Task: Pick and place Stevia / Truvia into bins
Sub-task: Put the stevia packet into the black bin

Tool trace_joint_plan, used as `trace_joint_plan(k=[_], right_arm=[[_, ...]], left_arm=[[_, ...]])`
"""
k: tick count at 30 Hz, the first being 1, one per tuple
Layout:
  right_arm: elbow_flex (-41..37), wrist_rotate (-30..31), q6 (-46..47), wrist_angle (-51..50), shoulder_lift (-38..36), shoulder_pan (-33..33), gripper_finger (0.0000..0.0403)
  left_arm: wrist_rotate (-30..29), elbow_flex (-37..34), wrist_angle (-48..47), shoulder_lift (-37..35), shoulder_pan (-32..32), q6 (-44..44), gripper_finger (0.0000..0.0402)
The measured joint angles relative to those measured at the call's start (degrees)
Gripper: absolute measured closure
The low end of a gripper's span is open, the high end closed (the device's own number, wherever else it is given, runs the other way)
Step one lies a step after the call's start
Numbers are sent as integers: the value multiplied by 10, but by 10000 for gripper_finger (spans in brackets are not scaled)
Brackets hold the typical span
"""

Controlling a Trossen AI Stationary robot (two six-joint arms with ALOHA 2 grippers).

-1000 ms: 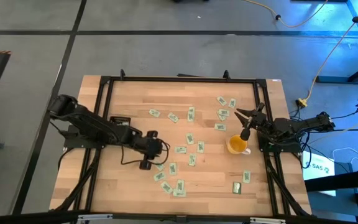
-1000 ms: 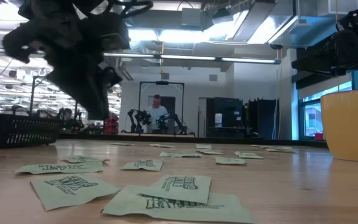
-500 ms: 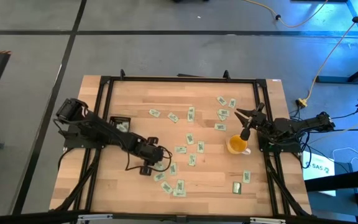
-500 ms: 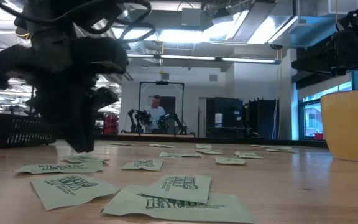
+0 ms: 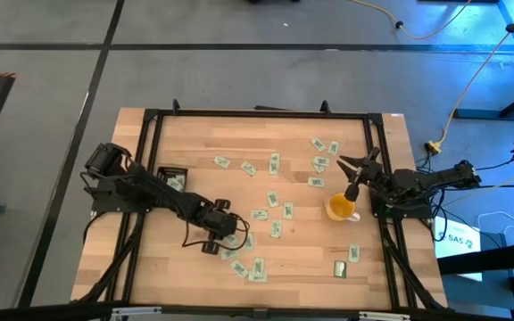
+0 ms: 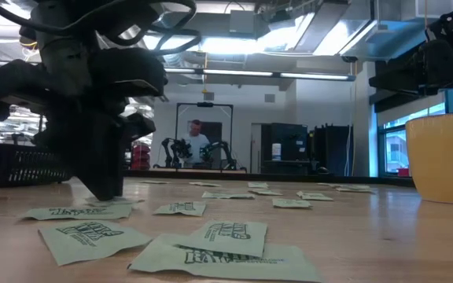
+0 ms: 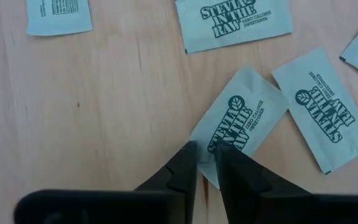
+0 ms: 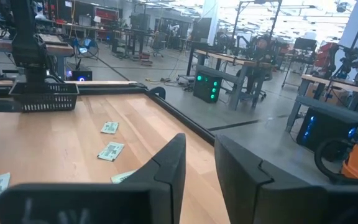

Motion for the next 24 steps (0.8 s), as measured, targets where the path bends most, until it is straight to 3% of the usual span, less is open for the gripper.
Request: trace_joint_plan(k=[9,15,18,24], right_arm=[[0,0,0,0,0,0,313],[0,0,0,0,0,0,313],[0,0,1,0,0,0,313],[0,0,2,0,0,0,313]], left_arm=[[5,-6,7,-18,7,9,398],[-9,-8,-59,-109,29,-96,399],[-49,-8,-139,-163,43,-151,397],[-144,-8,-239,-249,51,-174,398]])
